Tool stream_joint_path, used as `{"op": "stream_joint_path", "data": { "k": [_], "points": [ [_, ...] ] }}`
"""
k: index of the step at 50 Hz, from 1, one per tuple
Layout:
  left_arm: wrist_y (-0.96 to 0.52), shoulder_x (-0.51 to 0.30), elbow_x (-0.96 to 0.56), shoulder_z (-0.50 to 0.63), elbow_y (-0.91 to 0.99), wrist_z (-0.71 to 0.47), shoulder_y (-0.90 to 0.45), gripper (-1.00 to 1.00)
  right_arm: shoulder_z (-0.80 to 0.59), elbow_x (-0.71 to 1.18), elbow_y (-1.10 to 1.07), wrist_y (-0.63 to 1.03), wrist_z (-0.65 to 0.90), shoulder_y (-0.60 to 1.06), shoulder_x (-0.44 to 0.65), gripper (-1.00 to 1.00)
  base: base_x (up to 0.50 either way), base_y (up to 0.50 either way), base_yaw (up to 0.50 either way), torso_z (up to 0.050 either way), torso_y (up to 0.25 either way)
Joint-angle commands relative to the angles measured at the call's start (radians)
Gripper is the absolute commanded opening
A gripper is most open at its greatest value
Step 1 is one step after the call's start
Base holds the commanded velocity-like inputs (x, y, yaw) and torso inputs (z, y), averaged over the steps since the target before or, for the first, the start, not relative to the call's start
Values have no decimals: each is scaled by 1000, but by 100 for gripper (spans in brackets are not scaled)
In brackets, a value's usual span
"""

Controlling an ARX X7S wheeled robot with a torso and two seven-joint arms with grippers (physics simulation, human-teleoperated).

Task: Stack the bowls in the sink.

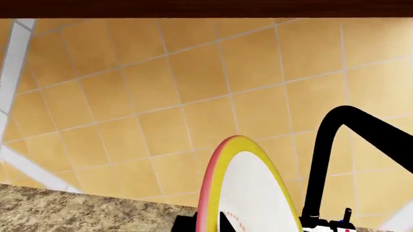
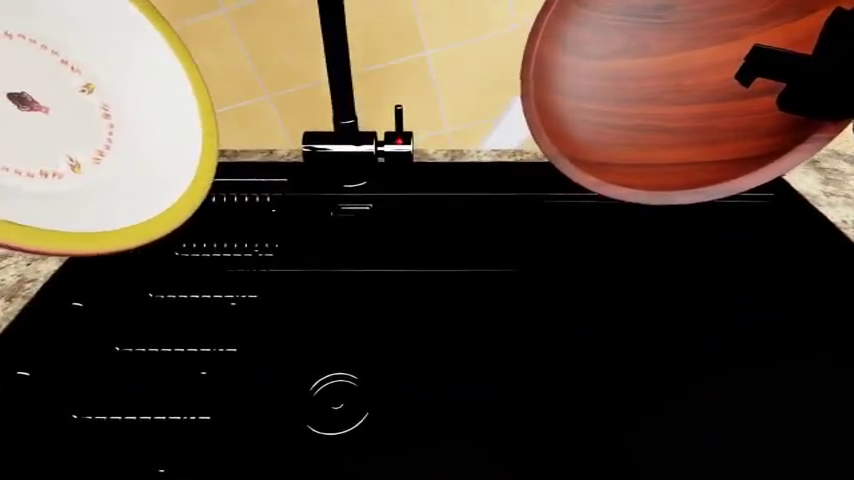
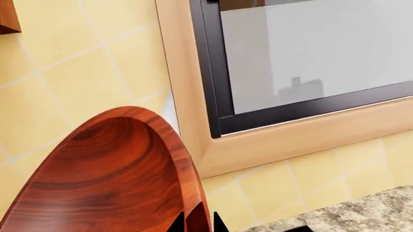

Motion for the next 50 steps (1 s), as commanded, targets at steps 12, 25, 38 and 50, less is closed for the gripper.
{"op": "stream_joint_path", "data": {
  "k": [12, 25, 38, 50],
  "points": [
    [120, 64, -40, -14, 36, 25, 62, -100, 30, 3, -7, 34, 47, 34, 53, -100, 26, 0, 4, 0, 1],
    [159, 110, -13, -5, 55, 54, 117, -100, 32, -17, -9, 9, 65, 1, 65, -100, 27, 0, 3, 1, 2],
    [214, 89, 23, -6, 80, 72, 215, -100, 31, -28, -8, -9, 58, -27, 69, -100, 28, 0, 4, 0, 1],
    [331, 104, 76, -31, 94, 136, 344, -100, 33, -38, -6, -37, 47, -57, 70, -100, 28, 0, 3, 0, 1]
  ]
}}
